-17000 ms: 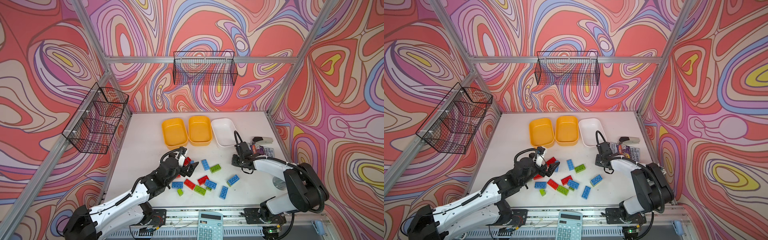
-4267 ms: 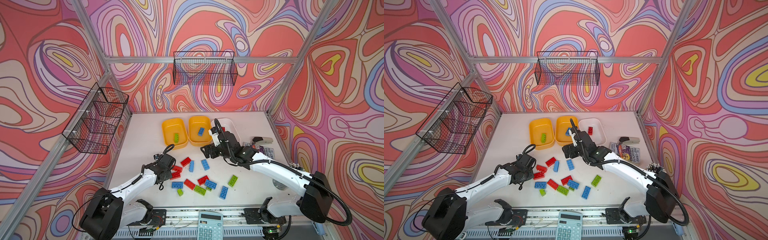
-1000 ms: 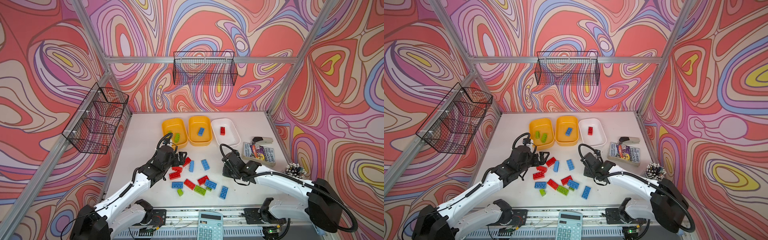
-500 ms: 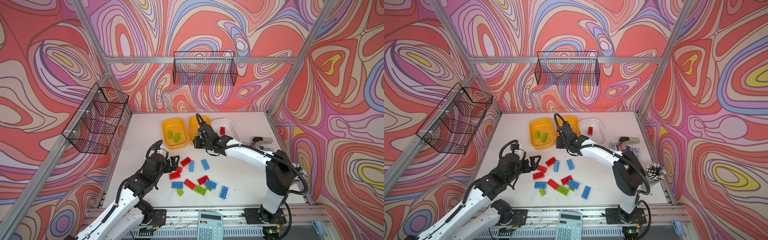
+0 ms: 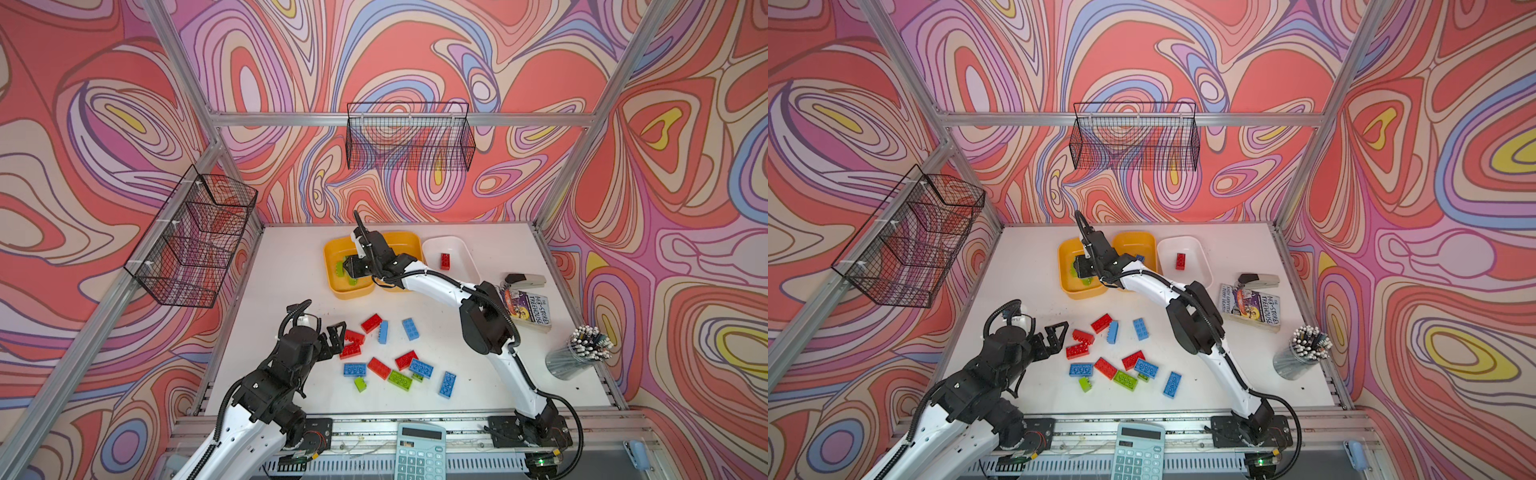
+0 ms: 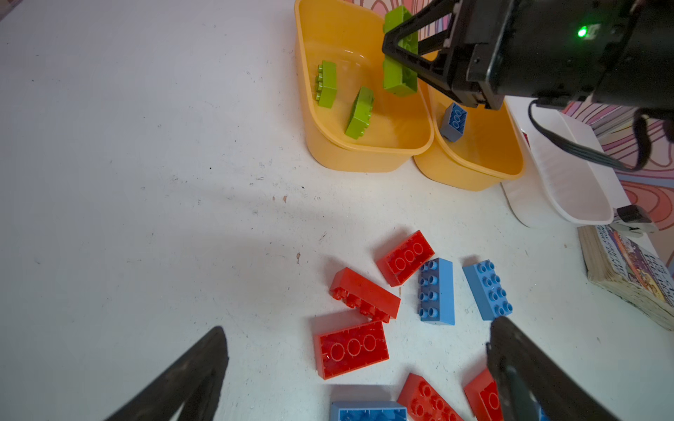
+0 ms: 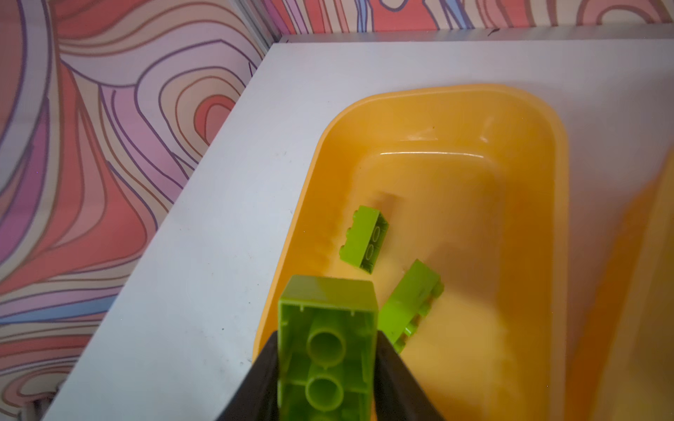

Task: Sort the legos into containers by color
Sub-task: 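Carry the lime-green brick into the tub of lime bricks and release it, then lower the right gripper onto a light-blue brick and close on it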

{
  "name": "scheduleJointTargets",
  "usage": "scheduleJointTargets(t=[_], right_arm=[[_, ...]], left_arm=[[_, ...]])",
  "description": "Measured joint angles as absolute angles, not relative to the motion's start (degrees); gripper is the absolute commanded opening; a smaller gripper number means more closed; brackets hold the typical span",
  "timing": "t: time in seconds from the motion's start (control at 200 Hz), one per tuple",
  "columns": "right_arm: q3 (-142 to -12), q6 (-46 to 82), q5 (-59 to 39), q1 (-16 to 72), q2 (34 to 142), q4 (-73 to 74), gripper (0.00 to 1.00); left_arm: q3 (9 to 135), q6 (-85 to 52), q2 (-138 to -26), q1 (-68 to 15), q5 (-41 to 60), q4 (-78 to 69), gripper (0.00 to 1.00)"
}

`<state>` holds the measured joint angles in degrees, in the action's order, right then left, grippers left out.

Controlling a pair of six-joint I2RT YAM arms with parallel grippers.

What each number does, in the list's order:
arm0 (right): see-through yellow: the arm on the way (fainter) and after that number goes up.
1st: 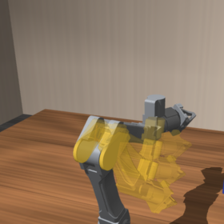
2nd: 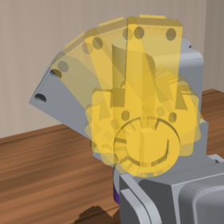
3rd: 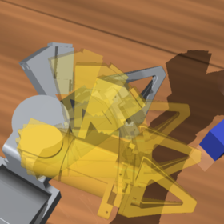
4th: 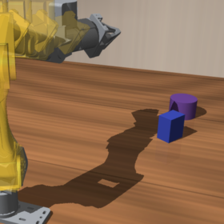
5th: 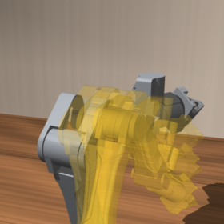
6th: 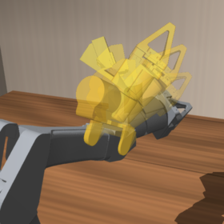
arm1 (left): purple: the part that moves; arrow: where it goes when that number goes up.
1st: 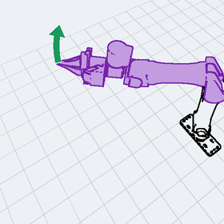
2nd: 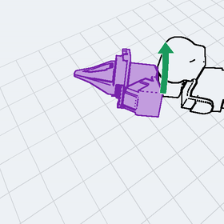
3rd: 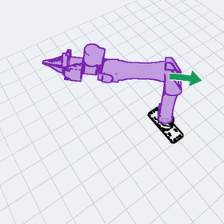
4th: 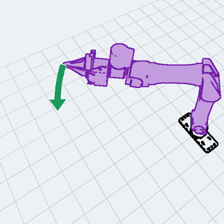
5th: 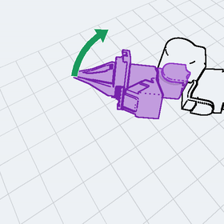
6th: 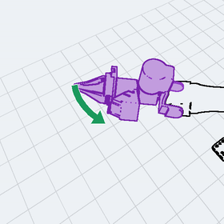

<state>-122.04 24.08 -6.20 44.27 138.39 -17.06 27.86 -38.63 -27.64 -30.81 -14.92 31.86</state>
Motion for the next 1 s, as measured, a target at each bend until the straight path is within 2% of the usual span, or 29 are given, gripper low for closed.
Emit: scheduleJointTargets(t=[0.075, 0.295, 0.741, 0.997], right_arm=[[-124.44, 23.51, -6.42, 44.12, 140.25, -17.74, 0.72], [-121.82, 22.0, -6.87, 43.11, 138.28, -17.61, 0.74], [-76.6, 20.01, 1.67, 42.3, 101.58, -16.64, 0.74], [-57.63, 23.07, 3.01, 42.3, 92.75, -15.79, 0.7]], left_arm=[[27.88, -38.89, -28.47, -30.81, -15.18, 32.12, 0.98], [30.87, -39.24, -33.23, -30.81, -15.09, 33.34, 0.98], [31.64, -39.2, -48.62, -31.07, -7.01, 24.99, 0.94], [33.63, -39.27, -58.11, -35.29, -4.21, 18.52, 0.94]])
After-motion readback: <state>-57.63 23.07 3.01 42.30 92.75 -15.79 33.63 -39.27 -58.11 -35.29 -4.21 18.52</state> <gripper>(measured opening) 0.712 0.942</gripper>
